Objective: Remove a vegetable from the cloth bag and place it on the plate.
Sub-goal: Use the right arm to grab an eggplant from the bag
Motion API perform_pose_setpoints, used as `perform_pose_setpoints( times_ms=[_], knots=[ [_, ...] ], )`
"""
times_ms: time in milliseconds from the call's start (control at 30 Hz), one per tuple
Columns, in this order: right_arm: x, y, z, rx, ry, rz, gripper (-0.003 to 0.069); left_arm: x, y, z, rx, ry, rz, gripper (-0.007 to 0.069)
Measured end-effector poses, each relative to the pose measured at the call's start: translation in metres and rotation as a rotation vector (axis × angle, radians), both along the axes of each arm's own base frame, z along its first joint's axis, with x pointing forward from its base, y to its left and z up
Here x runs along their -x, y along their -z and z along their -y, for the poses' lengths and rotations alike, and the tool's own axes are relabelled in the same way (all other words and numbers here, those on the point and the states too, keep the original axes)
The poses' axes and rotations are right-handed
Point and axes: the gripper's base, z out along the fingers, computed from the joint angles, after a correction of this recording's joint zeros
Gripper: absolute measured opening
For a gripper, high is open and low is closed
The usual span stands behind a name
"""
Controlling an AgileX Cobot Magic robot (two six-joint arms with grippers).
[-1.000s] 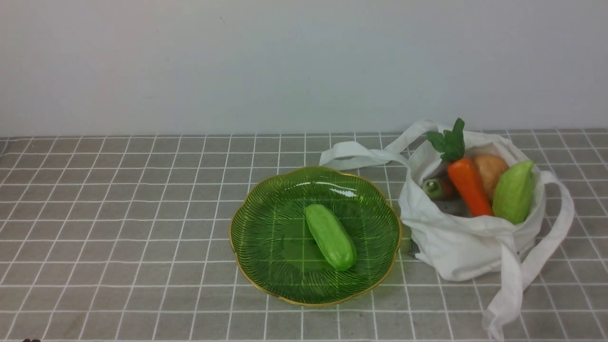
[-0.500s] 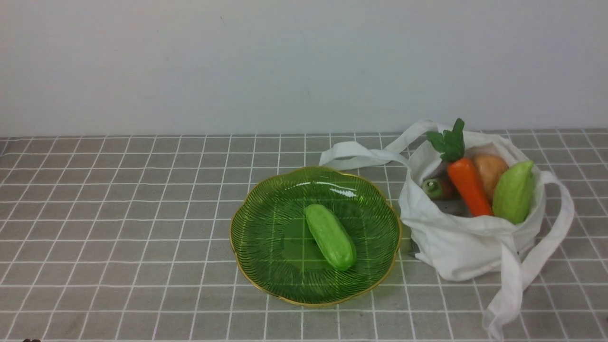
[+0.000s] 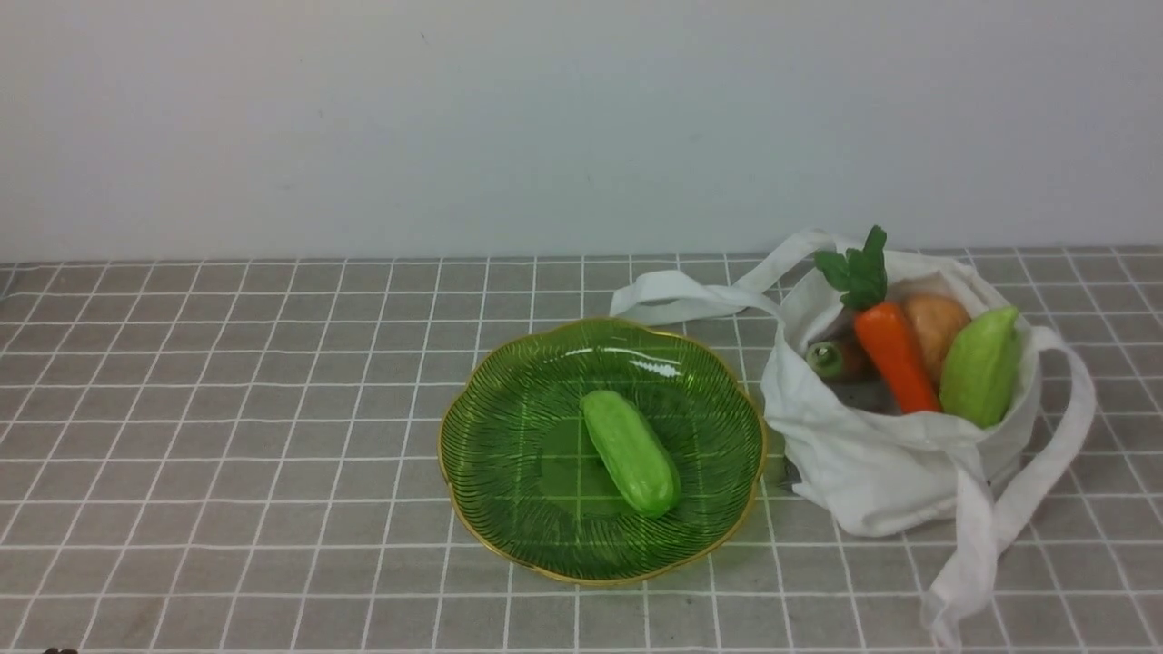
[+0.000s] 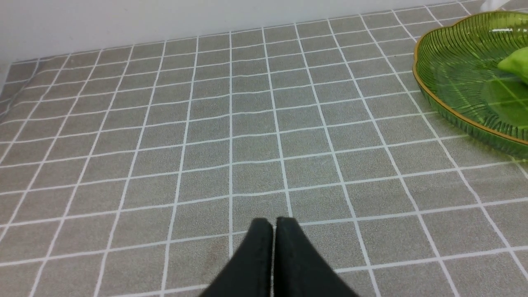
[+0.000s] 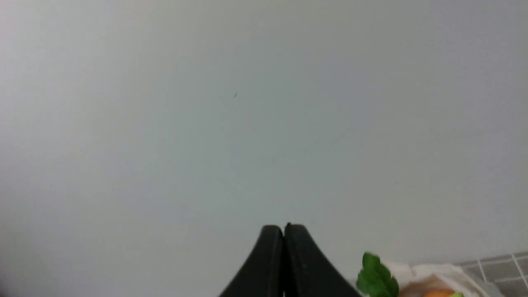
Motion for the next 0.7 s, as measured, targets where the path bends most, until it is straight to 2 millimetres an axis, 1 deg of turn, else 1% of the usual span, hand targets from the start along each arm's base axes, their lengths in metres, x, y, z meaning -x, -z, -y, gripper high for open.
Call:
perform_pose_setpoints(
  times_ms=[33, 67, 133, 167, 200, 233, 267, 333, 400, 433, 467, 500, 533, 567, 633, 667, 700],
  knots=[
    [-0.001, -0.005, -0.002, 0.017, -0.017, -0.010, -0.0015, 0.000, 0.000, 0.000, 0.000, 0.000, 0.000, -0.0008],
    [-0.020, -0.013, -0.008, 0.100, -0.087, -0.140, -0.0015, 0.000, 0.000, 0.000, 0.000, 0.000, 0.000, -0.0008],
    [-0.049, -0.010, -0.014, 0.173, -0.175, -0.341, -0.0015, 0.000, 0.000, 0.000, 0.000, 0.000, 0.000, -0.0008],
    [-0.071, 0.001, -0.017, 0.196, -0.222, -0.477, -0.0014, 0.000, 0.000, 0.000, 0.000, 0.000, 0.000, -0.0008],
    [-0.071, 0.000, -0.018, 0.200, -0.226, -0.480, -0.0013, 0.000, 0.000, 0.000, 0.000, 0.000, 0.000, -0.0008],
    [-0.087, 0.009, -0.019, 0.206, -0.254, -0.571, -0.0011, 0.000, 0.000, 0.000, 0.000, 0.000, 0.000, -0.0008],
    [-0.111, 0.026, -0.021, 0.206, -0.284, -0.693, -0.0005, 0.000, 0.000, 0.000, 0.000, 0.000, 0.000, -0.0008],
    [-0.137, 0.046, -0.023, 0.198, -0.316, -0.808, 0.0009, 0.000, 0.000, 0.000, 0.000, 0.000, 0.000, -0.0008],
    [-0.159, 0.063, -0.028, 0.195, -0.369, -0.892, 0.0036, 0.000, 0.000, 0.000, 0.000, 0.000, 0.000, -0.0008],
    [-0.162, 0.063, -0.029, 0.197, -0.381, -0.894, 0.0039, 0.000, 0.000, 0.000, 0.000, 0.000, 0.000, -0.0008],
    [-0.176, 0.073, -0.038, 0.199, -0.431, -0.927, 0.0069, 0.000, 0.000, 0.000, 0.000, 0.000, 0.000, -0.0008],
    [-0.185, 0.076, -0.044, 0.206, -0.455, -0.934, 0.0090, 0.000, 0.000, 0.000, 0.000, 0.000, 0.000, -0.0008],
    [-0.185, 0.076, -0.045, 0.210, -0.461, -0.932, 0.0090, 0.000, 0.000, 0.000, 0.000, 0.000, 0.000, -0.0008],
    [-0.204, 0.080, -0.059, 0.248, -0.497, -0.926, 0.0141, 0.000, 0.000, 0.000, 0.000, 0.000, 0.000, -0.0008],
    [-0.219, 0.081, -0.071, 0.295, -0.519, -0.912, 0.0189, 0.000, 0.000, 0.000, 0.000, 0.000, 0.000, -0.0008],
    [-0.233, 0.087, -0.080, 0.341, -0.532, -0.921, 0.0227, 0.000, 0.000, 0.000, 0.000, 0.000, 0.000, -0.0008],
    [-0.242, 0.090, -0.087, 0.378, -0.538, -0.929, 0.0262, 0.000, 0.000, 0.000, 0.000, 0.000, 0.000, -0.0008]
  ],
)
